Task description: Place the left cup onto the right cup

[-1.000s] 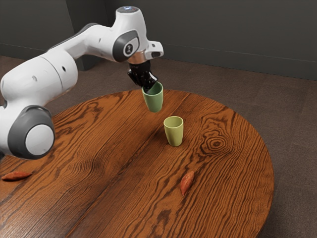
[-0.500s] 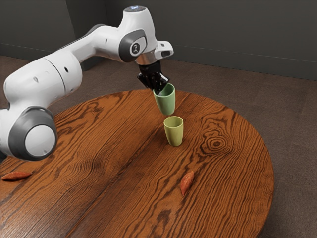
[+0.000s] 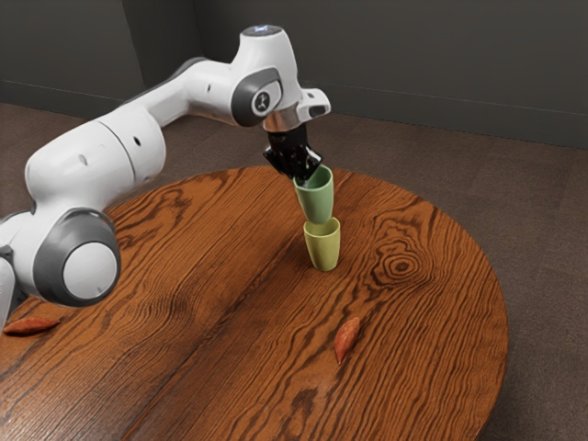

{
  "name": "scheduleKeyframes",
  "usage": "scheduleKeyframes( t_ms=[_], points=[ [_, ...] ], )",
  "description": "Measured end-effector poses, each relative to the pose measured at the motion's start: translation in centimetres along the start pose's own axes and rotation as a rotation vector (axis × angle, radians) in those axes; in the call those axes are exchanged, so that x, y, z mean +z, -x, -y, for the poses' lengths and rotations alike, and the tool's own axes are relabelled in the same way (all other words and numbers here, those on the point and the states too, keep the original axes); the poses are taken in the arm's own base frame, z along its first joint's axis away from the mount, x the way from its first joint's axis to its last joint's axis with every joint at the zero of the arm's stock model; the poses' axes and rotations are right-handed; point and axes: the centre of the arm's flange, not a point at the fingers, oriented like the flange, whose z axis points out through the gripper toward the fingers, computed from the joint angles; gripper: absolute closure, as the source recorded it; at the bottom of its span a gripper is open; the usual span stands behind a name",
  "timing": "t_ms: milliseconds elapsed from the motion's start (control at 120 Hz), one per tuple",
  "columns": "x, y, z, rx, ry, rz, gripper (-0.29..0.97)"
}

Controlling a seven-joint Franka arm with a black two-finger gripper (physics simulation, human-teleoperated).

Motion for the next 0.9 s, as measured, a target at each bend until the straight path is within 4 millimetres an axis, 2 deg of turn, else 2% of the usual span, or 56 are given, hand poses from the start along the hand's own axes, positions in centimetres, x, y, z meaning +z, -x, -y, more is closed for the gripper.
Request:
scheduleKeyframes(
  t_ms=[117, 333, 550, 650, 767, 833, 900],
  points=[
    [1.3, 0.1, -0.1, -0.005, 0.001, 0.021, 0.78],
    [2.4, 0.3, -0.3, -0.012, -0.001, 0.038, 0.78],
    [3.1, 0.2, -0.1, -0.017, -0.007, 0.039, 0.33],
    [3.2, 0.2, -0.1, -0.019, -0.008, 0.039, 0.20],
    [3.1, 0.2, -0.2, -0.019, -0.008, 0.036, 0.12],
    [1.9, 0.2, -0.1, -0.020, -0.012, 0.024, 0.09],
    [-1.0, 0.6, -0.1, -0.016, -0.026, 0.002, 0.06]
  ],
)
